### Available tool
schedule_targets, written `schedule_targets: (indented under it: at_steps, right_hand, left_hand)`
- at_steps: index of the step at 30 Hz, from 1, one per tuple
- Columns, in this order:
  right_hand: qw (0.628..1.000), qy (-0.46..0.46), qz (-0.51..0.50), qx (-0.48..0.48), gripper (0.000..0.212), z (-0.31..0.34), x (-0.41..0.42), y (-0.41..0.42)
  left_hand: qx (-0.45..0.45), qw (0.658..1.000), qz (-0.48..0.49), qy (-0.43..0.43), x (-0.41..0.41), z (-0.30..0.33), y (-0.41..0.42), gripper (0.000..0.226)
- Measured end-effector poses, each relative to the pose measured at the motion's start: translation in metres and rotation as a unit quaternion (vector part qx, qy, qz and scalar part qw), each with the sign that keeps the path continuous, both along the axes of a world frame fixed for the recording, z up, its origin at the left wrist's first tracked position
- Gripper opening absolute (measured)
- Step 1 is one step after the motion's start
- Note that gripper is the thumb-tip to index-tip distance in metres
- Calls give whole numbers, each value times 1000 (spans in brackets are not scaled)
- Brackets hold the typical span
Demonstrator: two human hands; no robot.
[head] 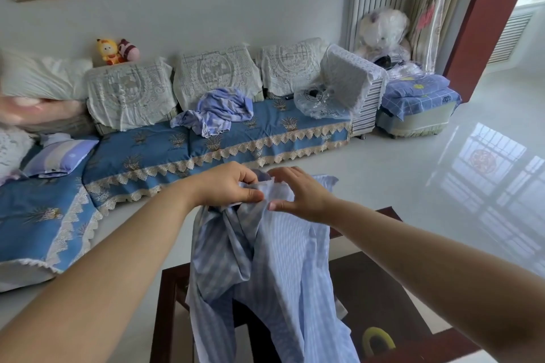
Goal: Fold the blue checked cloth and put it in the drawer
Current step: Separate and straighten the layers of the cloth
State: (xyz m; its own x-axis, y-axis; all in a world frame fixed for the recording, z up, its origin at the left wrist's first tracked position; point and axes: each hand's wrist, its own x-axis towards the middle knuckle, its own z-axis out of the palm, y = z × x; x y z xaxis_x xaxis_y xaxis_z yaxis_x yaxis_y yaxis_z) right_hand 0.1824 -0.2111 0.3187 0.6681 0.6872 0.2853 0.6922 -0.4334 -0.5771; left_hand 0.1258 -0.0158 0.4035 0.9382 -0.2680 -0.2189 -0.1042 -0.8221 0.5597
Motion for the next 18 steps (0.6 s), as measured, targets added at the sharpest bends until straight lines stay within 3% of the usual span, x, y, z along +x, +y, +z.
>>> schedule_targets:
  at_steps: [5, 12, 14, 18]
  right_hand:
    - [994, 96, -1, 49, 58, 15, -4, 8]
    - [973, 93, -26, -211, 25, 8, 10, 2]
    - [960, 90, -50, -259, 22, 1, 20, -10]
    - [955, 128, -112, -242, 33, -17, 33, -32]
  left_hand:
    - [0, 1000, -1, 23, -7, 3, 8, 36]
    - [55, 996, 49, -44, -3, 9, 27, 32]
    - [63, 992, 71, -85, -1, 20, 37, 24]
    - [8, 988, 109, -111, 2, 55, 53, 10]
